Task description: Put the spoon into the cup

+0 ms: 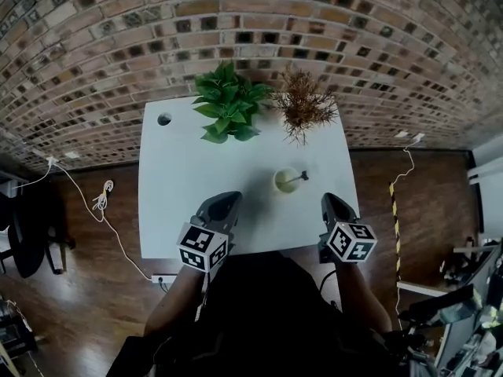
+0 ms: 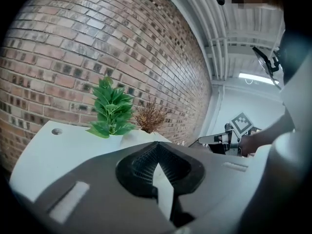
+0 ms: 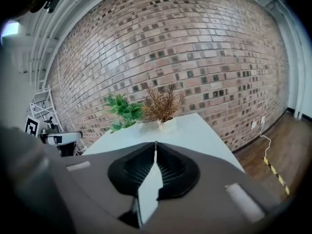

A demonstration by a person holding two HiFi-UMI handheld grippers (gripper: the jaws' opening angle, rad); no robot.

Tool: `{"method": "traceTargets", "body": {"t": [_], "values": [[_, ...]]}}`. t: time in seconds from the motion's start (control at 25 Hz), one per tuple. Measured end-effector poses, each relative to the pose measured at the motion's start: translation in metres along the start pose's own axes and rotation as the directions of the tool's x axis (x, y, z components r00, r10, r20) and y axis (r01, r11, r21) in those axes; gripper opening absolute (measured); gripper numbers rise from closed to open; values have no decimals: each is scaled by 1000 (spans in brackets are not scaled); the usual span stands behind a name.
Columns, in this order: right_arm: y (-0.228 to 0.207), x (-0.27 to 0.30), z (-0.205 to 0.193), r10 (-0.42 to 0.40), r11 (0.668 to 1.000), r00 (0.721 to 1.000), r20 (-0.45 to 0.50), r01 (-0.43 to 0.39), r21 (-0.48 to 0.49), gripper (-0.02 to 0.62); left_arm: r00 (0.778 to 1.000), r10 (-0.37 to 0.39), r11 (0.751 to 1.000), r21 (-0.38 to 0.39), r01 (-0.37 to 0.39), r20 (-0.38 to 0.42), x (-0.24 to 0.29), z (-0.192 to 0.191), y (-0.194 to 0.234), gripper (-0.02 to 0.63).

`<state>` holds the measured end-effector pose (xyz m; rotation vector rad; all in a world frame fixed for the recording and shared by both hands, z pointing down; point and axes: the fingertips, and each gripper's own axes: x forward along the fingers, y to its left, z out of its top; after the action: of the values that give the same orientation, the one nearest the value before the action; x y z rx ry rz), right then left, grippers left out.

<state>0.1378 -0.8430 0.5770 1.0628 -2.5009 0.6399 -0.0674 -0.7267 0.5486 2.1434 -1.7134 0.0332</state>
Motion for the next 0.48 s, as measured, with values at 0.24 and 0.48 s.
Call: {"method": "traceTargets", "body": {"t": [0.24, 0.48], "values": [[22, -31, -4, 22, 1000, 1000, 19, -22, 4, 8, 998, -60, 998, -3, 60, 5, -12, -11, -18, -6], [25, -61, 17, 89, 995, 993, 74, -85, -59, 7, 999, -36, 999, 18, 35, 39, -22, -6, -50, -6]]}}
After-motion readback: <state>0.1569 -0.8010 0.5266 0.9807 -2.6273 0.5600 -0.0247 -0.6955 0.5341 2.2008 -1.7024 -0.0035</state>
